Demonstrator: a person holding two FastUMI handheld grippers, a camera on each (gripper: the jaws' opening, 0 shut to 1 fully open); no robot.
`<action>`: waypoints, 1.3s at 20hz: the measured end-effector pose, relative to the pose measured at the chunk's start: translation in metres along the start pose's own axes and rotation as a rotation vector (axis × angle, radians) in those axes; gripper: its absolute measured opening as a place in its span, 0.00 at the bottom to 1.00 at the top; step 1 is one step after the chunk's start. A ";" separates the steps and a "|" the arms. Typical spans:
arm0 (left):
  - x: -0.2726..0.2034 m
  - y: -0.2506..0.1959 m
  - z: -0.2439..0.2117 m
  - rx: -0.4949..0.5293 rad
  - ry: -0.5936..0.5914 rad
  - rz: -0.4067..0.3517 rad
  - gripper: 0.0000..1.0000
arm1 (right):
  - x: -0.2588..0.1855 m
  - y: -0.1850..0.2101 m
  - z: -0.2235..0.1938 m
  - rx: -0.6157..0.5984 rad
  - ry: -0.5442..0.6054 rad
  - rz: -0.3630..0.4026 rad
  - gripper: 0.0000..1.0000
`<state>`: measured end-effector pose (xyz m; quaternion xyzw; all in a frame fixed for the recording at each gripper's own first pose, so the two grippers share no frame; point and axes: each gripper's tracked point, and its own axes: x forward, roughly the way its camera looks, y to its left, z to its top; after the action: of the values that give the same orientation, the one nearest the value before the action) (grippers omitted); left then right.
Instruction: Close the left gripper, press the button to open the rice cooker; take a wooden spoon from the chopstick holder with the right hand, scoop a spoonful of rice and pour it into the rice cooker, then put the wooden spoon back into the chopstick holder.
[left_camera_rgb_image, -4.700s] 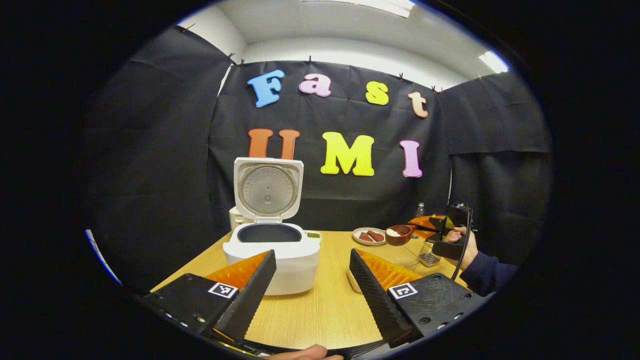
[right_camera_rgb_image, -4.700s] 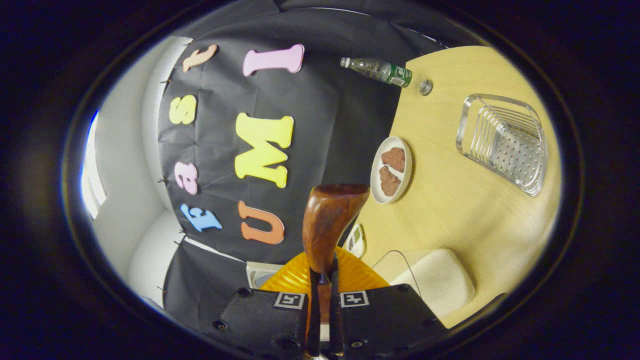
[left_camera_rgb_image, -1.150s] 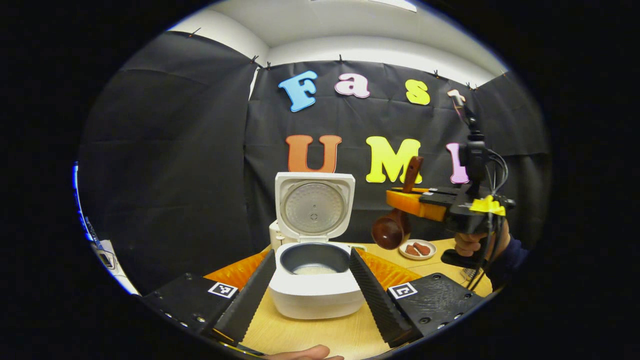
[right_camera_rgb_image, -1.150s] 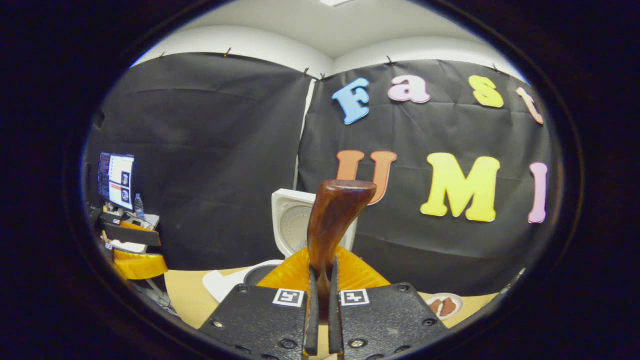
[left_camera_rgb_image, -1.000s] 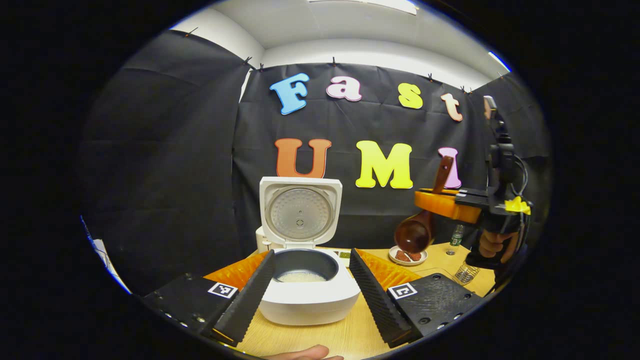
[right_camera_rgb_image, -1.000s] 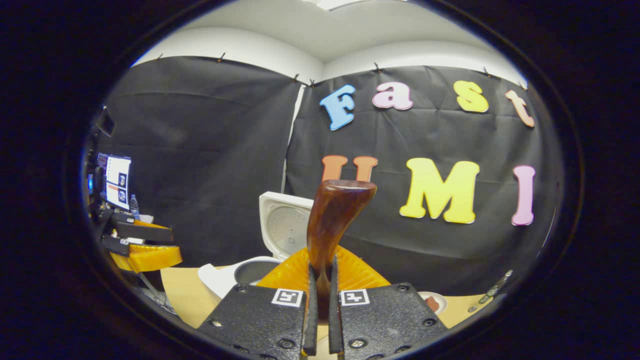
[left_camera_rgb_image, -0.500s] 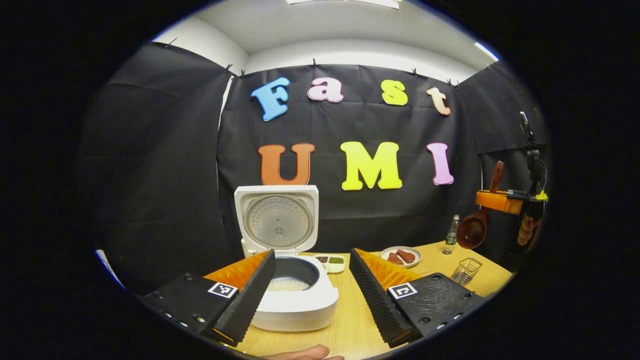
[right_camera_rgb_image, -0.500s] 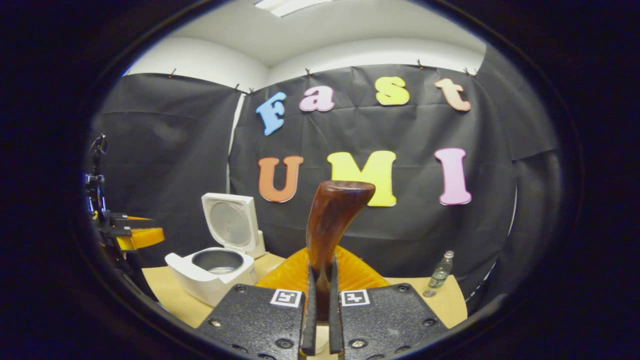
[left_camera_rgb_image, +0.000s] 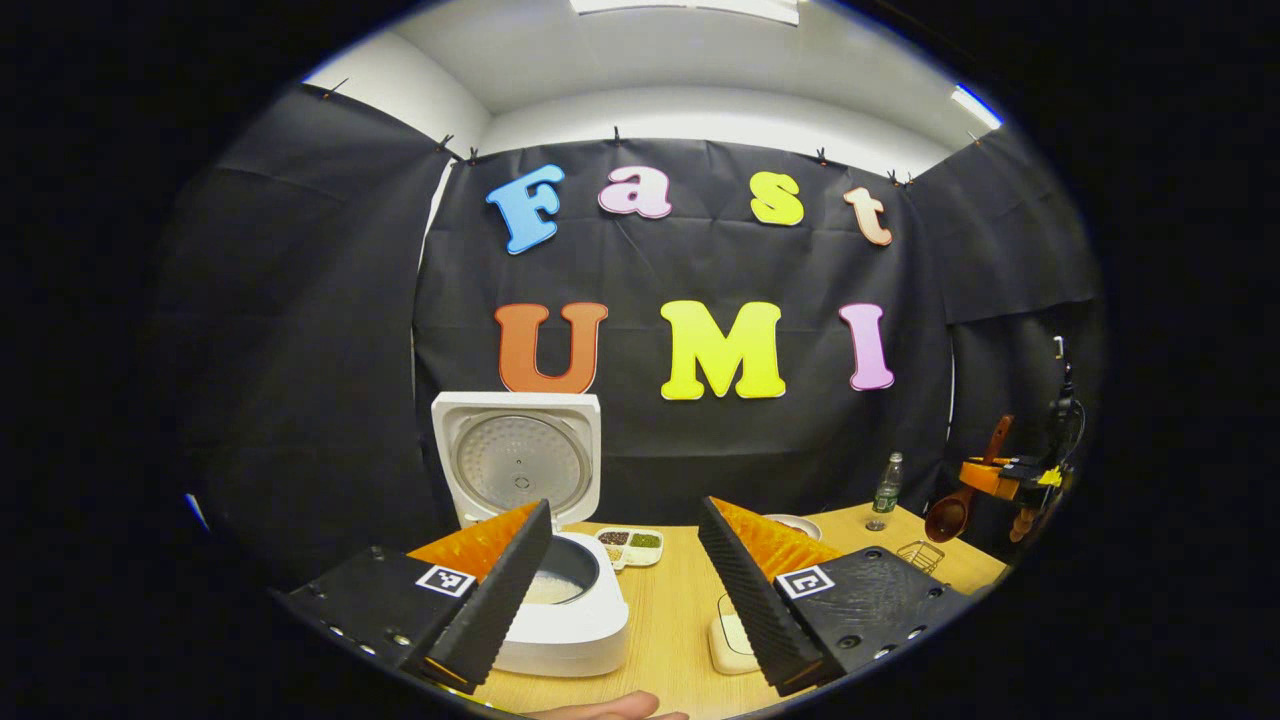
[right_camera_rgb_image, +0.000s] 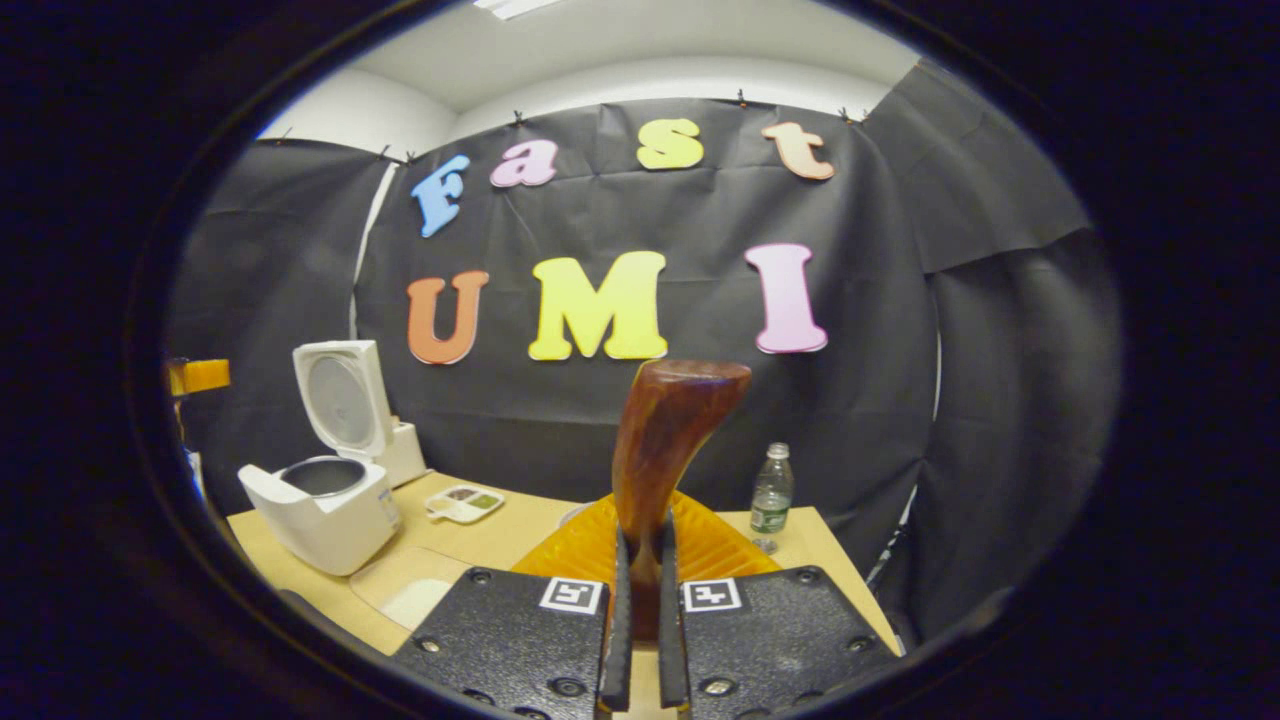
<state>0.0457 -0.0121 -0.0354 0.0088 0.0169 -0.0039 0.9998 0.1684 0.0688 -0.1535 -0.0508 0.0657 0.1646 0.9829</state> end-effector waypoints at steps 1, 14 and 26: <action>0.003 0.001 0.001 0.014 0.005 0.001 0.94 | 0.005 -0.008 -0.010 0.024 0.016 -0.015 0.16; 0.063 0.037 0.031 -0.005 -0.002 -0.025 0.94 | 0.057 -0.040 -0.086 0.116 0.140 -0.111 0.23; 0.133 0.086 0.071 -0.156 -0.023 0.013 0.94 | 0.006 -0.033 -0.039 0.128 0.021 -0.162 1.00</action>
<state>0.1820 0.0715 0.0322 -0.0692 0.0057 0.0036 0.9976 0.1799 0.0351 -0.1907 0.0053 0.0820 0.0796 0.9934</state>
